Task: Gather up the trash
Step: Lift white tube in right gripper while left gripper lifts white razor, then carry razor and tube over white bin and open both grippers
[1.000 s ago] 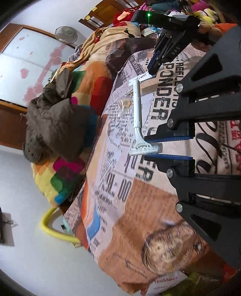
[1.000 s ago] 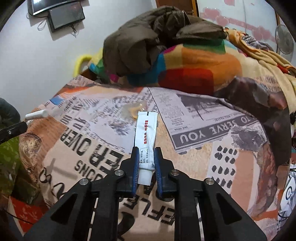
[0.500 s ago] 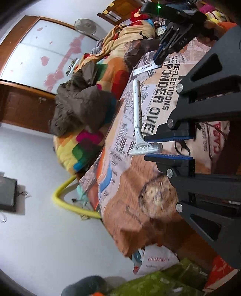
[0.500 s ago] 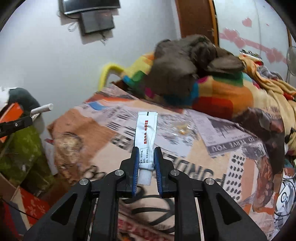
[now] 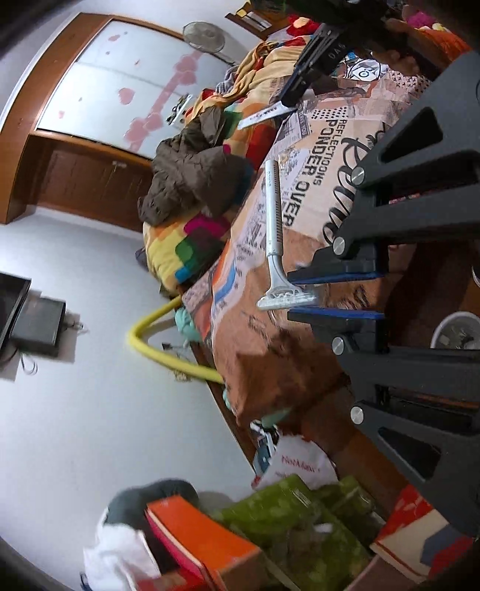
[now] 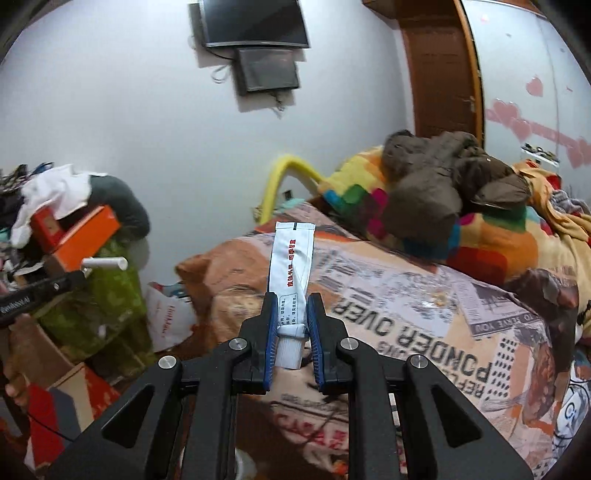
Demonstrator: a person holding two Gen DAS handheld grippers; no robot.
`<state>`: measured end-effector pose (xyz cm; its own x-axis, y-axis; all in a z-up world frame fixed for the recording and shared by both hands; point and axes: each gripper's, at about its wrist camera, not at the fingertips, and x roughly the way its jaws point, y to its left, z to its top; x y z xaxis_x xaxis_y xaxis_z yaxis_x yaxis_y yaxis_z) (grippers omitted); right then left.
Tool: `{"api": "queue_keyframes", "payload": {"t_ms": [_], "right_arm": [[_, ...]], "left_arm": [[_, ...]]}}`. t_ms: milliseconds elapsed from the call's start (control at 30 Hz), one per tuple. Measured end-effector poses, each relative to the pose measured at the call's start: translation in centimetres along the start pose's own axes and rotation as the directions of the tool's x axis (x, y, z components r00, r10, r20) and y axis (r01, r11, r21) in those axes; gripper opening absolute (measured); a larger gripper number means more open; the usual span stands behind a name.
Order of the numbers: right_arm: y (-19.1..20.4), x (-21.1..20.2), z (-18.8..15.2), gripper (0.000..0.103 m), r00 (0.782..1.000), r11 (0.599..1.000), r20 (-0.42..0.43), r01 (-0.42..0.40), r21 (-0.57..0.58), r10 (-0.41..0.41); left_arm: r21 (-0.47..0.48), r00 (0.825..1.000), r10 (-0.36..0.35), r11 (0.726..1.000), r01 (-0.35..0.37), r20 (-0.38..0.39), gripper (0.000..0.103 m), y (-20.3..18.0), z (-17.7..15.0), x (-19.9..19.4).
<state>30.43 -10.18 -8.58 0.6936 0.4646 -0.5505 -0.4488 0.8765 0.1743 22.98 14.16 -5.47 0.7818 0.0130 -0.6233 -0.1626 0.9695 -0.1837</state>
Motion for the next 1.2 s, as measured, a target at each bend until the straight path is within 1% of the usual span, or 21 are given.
{"api": "queue_keyframes", "payload": {"t_ms": [167,400,533,700,800,967,1033,1100,1167,1200], "right_arm": [[3.6,-0.6,-0.7,0.015,0.999,0.998,-0.006,-0.054,-0.033,0.054],[8.5,0.2,-2.3,0.015,0.99,0.988,-0.06,-0.134,-0.083,0.129],[11.0,1.3,-3.8,0.015,0.979,0.978,-0.113,-0.179,-0.109,0.167],[13.9,3.0,-6.2,0.015,0.962,0.966,-0.192,-0.223,-0.131,0.196],[15.1,4.3,-8.0,0.015,0.944,0.96,-0.254,-0.248,-0.13,0.21],[16.2,7.1,-11.5,0.015,0.906,0.955,-0.37,-0.269,-0.126,0.206],[16.3,8.2,-12.8,0.015,0.886,0.955,-0.416,-0.274,-0.117,0.204],[16.5,9.5,-14.4,0.015,0.861,0.954,-0.467,-0.281,-0.106,0.202],[16.6,10.3,-15.7,0.015,0.842,0.954,-0.503,-0.283,-0.103,0.195],[16.6,10.9,-16.5,0.015,0.826,0.953,-0.528,-0.287,-0.095,0.196]], "left_arm": [[-0.043,0.999,0.04,0.998,-0.04,-0.002,0.011,3.6,-2.0,-2.9],[-0.093,0.992,0.122,0.988,-0.125,-0.04,0.011,8.7,-6.0,-5.4],[-0.123,0.983,0.164,0.977,-0.173,-0.08,0.011,11.4,-8.9,-5.9],[-0.168,0.974,0.175,0.966,-0.199,-0.145,0.011,14.2,-12.3,-5.2],[-0.186,0.965,0.175,0.96,-0.211,-0.194,0.011,15.3,-14.6,-4.0],[-0.196,0.948,0.177,0.953,-0.232,-0.264,0.011,16.1,-17.9,-1.8],[-0.196,0.941,0.177,0.951,-0.24,-0.289,0.011,16.3,-19.1,-1.0],[-0.201,0.931,0.173,0.948,-0.245,-0.321,0.011,16.4,-20.5,0.1],[-0.199,0.921,0.175,0.946,-0.255,-0.347,0.011,16.5,-21.6,1.0],[-0.197,0.917,0.177,0.945,-0.26,-0.357,0.011,16.5,-22.0,1.3]]}}
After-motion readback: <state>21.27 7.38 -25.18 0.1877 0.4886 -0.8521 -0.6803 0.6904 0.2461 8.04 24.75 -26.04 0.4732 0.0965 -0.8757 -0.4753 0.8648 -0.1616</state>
